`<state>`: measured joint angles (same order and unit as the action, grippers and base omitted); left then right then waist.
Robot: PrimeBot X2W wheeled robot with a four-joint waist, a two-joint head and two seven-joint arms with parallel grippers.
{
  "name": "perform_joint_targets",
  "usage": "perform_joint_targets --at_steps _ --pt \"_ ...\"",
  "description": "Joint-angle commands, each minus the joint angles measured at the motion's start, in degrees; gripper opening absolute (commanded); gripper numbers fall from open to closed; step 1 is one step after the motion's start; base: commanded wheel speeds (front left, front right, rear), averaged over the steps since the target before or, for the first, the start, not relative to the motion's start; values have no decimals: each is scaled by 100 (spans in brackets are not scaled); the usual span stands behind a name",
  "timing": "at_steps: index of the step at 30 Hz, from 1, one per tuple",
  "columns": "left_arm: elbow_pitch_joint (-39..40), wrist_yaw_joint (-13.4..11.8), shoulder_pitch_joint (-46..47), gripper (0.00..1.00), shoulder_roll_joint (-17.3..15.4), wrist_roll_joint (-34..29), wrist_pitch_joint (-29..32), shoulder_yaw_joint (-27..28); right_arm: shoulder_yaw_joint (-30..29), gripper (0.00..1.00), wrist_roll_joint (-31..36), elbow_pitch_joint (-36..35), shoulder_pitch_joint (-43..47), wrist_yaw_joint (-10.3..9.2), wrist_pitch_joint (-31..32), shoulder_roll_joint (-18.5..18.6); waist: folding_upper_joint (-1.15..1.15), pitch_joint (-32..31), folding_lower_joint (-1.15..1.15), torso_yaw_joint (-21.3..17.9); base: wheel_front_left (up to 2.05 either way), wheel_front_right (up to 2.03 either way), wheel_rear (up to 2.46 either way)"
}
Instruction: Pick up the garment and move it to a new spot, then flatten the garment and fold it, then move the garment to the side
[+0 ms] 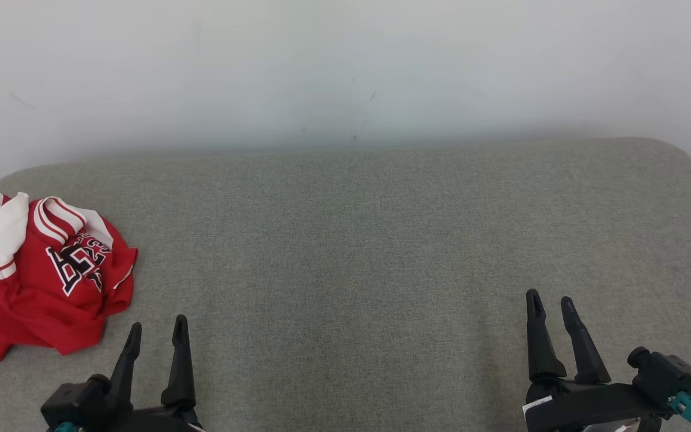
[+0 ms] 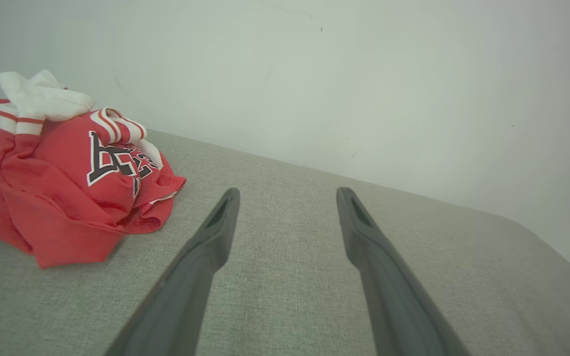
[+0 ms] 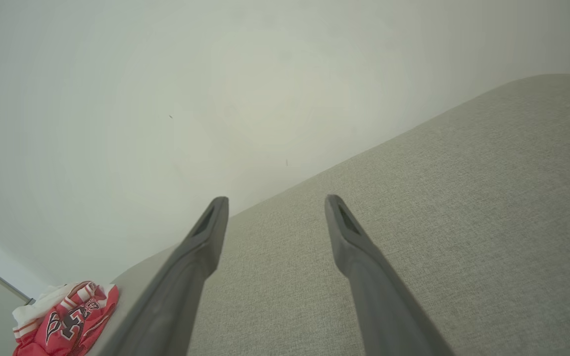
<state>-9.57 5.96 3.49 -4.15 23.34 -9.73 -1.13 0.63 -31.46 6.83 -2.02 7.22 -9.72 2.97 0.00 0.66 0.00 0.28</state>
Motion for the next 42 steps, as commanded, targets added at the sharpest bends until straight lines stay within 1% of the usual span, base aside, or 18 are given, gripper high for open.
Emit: perform_joint_targets --at_steps 1,15,16,26,31,34,42 --pt "21 -30 -8 100 -50 -161 -54 2 19 100 153 -45 33 35 -59 -1 0 -1 0 0 0 0 0" --pt "-319 -113 50 100 -104 -827 -229 -74 43 100 1139 123 17 34 -238 -9 0 -21 0 15 0 0 0" --pt "-354 -122 57 100 -111 -920 -245 -90 49 100 1282 152 10 35 -260 -10 0 -24 0 11 0 0 0" --pt "-392 -185 75 100 -141 -1309 -352 -153 51 100 1742 343 -16 33 -373 -11 0 -21 0 11 0 0 0" --pt "-385 -183 64 100 -181 -1404 -395 -115 33 100 1926 451 -28 34 -430 -11 0 -42 0 21 0 0 0" --pt "-333 -141 24 100 -165 -1325 -386 -73 55 100 1942 488 -32 34 -460 -12 0 -58 0 26 0 0 0" --pt "-208 -103 -147 100 -206 -1314 -166 -52 88 100 2055 553 -12 36 -530 -12 0 -79 0 28 0 0 0"
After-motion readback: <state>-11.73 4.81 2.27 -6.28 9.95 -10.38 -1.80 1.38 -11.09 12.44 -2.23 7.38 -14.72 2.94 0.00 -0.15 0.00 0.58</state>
